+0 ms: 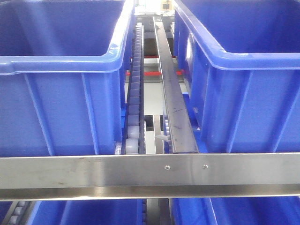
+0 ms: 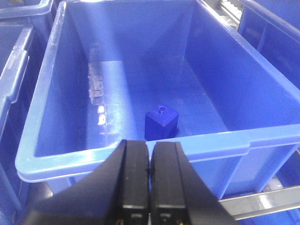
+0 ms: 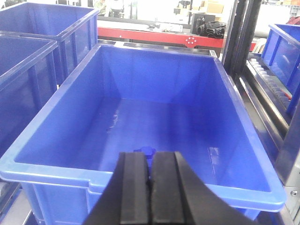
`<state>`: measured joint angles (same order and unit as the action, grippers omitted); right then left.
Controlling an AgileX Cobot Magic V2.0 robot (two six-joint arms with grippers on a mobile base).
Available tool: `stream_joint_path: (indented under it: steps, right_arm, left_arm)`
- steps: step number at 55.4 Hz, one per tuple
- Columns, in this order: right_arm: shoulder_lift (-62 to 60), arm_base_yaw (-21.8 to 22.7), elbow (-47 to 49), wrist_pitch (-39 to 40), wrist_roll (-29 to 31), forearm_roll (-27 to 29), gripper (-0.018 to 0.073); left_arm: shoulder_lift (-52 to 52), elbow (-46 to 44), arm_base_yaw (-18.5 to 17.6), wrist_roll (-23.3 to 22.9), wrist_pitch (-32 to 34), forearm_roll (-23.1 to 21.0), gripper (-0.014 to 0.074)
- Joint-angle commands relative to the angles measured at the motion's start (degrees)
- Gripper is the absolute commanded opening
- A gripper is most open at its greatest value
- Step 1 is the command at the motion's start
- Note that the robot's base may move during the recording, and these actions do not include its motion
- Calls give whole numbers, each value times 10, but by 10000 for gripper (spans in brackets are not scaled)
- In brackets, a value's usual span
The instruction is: Pick and sort blue part to right shelf
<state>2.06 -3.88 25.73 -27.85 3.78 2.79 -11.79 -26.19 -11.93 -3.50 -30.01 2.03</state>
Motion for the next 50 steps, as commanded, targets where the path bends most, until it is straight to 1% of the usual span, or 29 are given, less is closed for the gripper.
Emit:
stream_joint_path:
  steps: [1, 15, 19, 25, 27, 29, 32, 38, 45, 46, 47, 48, 50]
  right_arm:
    - [8, 2, 14, 52, 1, 1, 43]
    - [8, 2, 14, 52, 1, 1, 43]
    - [8, 2, 14, 52, 1, 1, 43]
    - [8, 2, 14, 52, 1, 1, 43]
    - [8, 2, 14, 52, 1, 1, 43]
    - [8, 2, 14, 52, 1, 1, 43]
    - [8, 2, 14, 52, 1, 1, 43]
    - [8, 2, 14, 52, 1, 1, 43]
    - [8, 2, 14, 52, 1, 1, 43]
    - [8, 2, 14, 52, 1, 1, 43]
    - [8, 2, 14, 52, 1, 1, 43]
    - [8, 2, 14, 52, 1, 1, 43]
    - [8, 2, 14, 52, 1, 1, 43]
  left_arm:
    - [-6, -15, -1, 0, 46, -3, 124]
    - [-2, -5, 3, 0, 46, -3, 124]
    - [12, 10, 21, 0, 63, -10, 124]
    - [51, 51, 67, 1, 88, -35, 124]
    - [66, 70, 81, 12, 97, -44, 124]
    - [83, 98, 97, 35, 115, -58, 124]
    - [105, 133, 109, 59, 143, -65, 124]
    - [136, 200, 113, 60, 213, -67, 124]
    - [135, 285, 113, 60, 355, -66, 124]
    - [135, 285, 113, 60, 356, -66, 124]
    - [135, 282, 113, 60, 331, -66, 124]
    - [135, 279, 113, 60, 325, -66, 124]
    - [135, 281, 113, 60, 330, -66, 124]
